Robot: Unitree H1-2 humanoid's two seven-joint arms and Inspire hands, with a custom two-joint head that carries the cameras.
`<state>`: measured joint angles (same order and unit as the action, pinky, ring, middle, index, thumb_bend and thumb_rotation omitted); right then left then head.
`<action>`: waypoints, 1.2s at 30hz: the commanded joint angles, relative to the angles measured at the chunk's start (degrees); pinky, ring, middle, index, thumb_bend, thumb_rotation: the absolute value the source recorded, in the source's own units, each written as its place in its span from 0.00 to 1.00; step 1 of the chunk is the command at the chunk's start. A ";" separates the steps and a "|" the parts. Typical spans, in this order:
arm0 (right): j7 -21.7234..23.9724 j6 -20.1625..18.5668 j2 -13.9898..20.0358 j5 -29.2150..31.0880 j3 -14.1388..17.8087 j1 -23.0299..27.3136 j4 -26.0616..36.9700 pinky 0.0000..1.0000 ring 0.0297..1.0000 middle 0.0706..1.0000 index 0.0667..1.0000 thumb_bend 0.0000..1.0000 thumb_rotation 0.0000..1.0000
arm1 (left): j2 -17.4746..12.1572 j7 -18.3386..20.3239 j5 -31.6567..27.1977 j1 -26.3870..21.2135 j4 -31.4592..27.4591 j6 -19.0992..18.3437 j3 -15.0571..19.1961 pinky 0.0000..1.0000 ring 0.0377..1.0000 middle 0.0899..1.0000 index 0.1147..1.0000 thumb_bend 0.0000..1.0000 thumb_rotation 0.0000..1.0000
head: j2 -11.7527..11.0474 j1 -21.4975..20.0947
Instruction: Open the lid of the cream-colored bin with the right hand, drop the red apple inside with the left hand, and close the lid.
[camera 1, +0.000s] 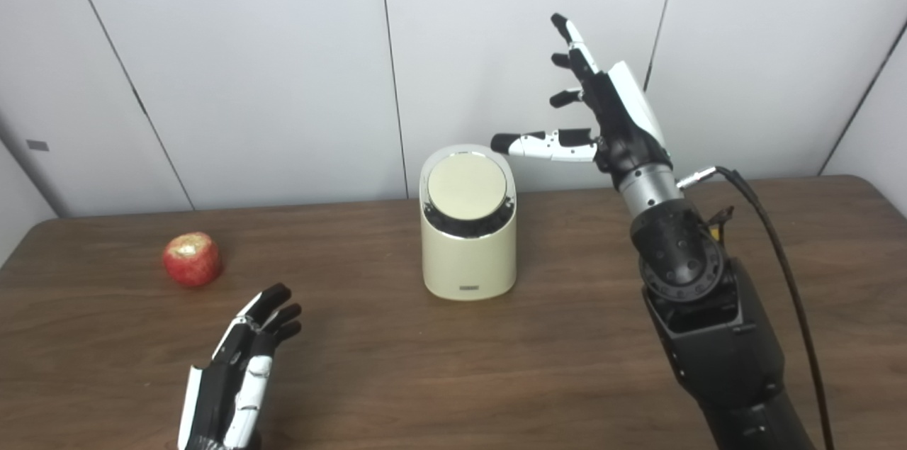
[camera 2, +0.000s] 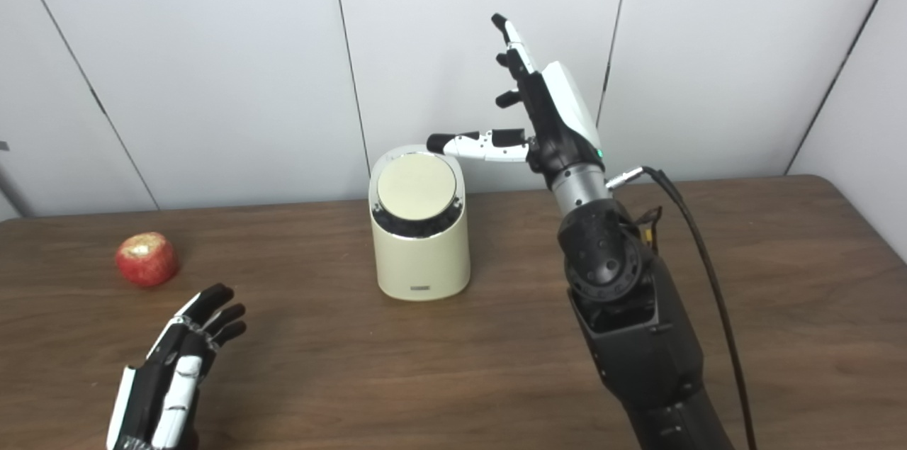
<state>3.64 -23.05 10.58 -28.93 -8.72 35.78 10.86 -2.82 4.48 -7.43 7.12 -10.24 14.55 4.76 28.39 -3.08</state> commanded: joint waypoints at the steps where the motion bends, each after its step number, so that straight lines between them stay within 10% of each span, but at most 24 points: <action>1: -0.26 0.00 0.85 -2.49 -0.53 3.79 -0.70 0.75 0.92 1.00 1.00 0.92 0.33 | -0.42 0.28 -0.39 -0.87 -0.64 2.16 -0.14 0.81 0.81 0.86 0.83 0.49 0.69 | -0.04 0.02; 23: -1.32 2.52 0.65 -10.98 -6.22 4.04 -11.47 0.97 1.00 1.00 1.00 0.98 0.32 | 0.26 0.15 -0.13 -0.46 -1.61 1.92 -0.30 0.80 0.82 0.86 0.83 0.46 0.69 | 0.15 0.49; 36: -0.78 0.53 0.11 -15.31 -7.99 4.20 -13.10 0.94 1.00 1.00 1.00 0.99 0.36 | 0.33 0.21 -0.11 -0.40 -1.15 2.59 -0.35 0.80 0.82 0.85 0.82 0.49 0.68 | 0.48 0.76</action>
<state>4.11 -22.66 10.81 -42.67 -16.67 37.23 -3.06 -2.34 4.75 -7.48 7.24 -10.06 15.18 4.57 28.83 -2.29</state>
